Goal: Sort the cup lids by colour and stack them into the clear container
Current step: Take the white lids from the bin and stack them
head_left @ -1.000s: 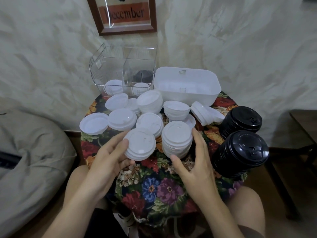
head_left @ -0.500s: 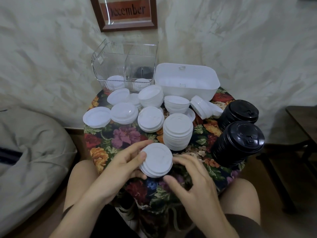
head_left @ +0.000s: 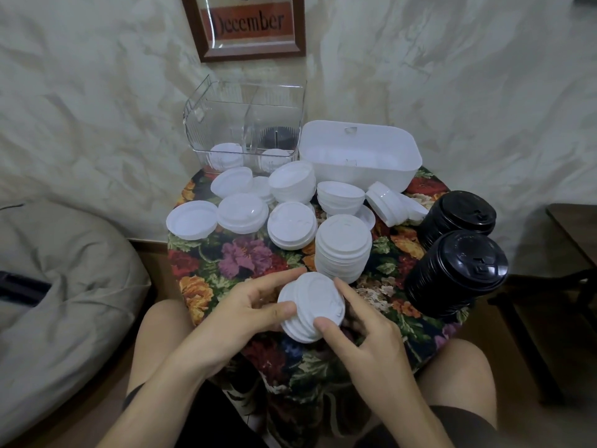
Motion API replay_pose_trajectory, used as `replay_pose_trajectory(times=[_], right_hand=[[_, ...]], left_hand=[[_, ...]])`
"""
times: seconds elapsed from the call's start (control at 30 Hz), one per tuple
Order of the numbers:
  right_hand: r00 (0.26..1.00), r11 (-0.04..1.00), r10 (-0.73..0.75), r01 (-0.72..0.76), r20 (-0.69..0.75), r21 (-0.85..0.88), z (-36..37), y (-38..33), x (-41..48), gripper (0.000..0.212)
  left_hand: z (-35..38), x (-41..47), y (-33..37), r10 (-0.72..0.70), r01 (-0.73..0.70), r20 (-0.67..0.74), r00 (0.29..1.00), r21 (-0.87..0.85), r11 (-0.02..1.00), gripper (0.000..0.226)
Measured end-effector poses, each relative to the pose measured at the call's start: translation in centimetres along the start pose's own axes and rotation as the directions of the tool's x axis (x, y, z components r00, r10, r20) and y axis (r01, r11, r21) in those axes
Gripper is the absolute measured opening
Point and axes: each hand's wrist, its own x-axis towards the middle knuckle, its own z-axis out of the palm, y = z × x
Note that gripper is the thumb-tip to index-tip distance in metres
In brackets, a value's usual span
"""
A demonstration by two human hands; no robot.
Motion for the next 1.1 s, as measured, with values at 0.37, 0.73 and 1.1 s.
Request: replay_pose_trajectory(times=[0.37,0.73,1.1], right_hand=[[0.98,0.981,-0.142,0.12,-0.143,-0.151,-1.9,-2.2,0.3,0.061],[0.934,0.915,-0.256,0.15,-0.251,-0.374,-3.3,-4.0,6.7,0.063],[0.982,0.95,-0.136,0.093,-0.128,-0.298,-2.9,-2.4,7.6,0.058]], left_hand=[[-1.6,0.7,-0.6,-0.005,0.007,-0.157,0.988,0.014,1.0,0.044],[-2.5,2.1,0.4,0.011,-0.062,-0.261,0.965,-0.189,0.98,0.042],[-2.6,3.9,0.8,-0.044,-0.036,-0.251,0.967,-0.307,0.951,0.043]])
